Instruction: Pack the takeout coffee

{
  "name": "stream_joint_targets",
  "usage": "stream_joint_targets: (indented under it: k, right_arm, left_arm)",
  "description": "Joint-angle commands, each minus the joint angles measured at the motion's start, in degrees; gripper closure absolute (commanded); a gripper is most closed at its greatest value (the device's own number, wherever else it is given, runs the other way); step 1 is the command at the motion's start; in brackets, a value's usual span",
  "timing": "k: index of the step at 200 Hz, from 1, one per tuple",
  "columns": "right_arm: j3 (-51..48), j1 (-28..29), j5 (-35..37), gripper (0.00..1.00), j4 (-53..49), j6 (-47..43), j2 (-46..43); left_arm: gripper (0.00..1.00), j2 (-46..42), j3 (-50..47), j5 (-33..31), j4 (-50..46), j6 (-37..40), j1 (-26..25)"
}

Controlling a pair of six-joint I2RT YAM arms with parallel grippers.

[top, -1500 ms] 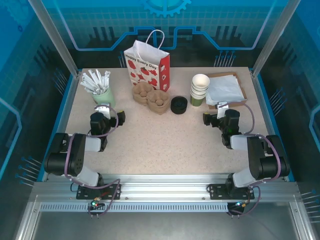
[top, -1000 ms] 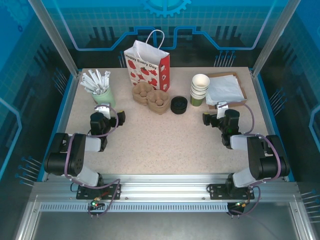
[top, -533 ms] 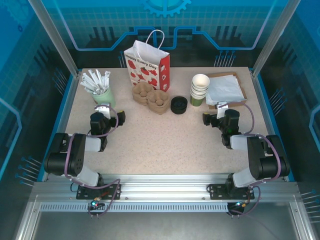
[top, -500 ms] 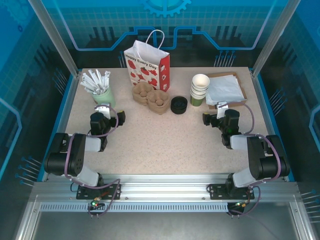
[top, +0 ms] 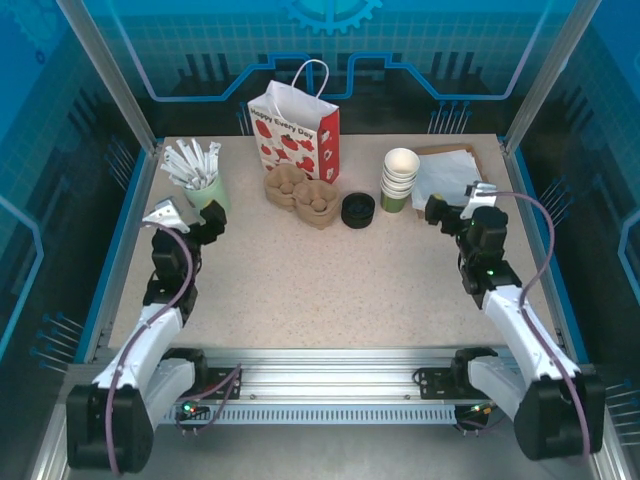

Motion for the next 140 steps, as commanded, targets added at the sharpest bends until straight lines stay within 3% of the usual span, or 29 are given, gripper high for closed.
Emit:
stream_joint_targets:
  k: [1, 24, 55, 83, 140]
  right_arm:
    - [6.2, 7.8, -3.9, 0.02, -10.8, 3.4, -0.6]
    - [14.0, 17.4, -4.8, 0.02, -16.9, -2.5, 4.3]
    - [24.9, 22.9, 0.3, 0.02, -27.4, -6.7, 12.1]
    - [33.2, 21.4, 3.8, 0.03, -35.4, -8.9, 18.8]
    - [51.7, 8.5, 0.9, 0.21, -48.1, -5.6, 34.8]
  left_arm:
    - [0.04, -0.3, 4.8, 8.7, -10.8, -7.7, -2.7]
    - [0.05, 3.7, 14.2, 10.7, -20.8, -4.3, -6.8]
    - [0.08, 10.1, 25.9, 13.2, -29.6, 0.2, -12.4]
    - [0.1, 16.6, 33.2, 16.7, -32.3, 3.0, -17.7]
    - [0.15, 30.5, 46.7, 24.5, -32.3, 7.5, -26.0]
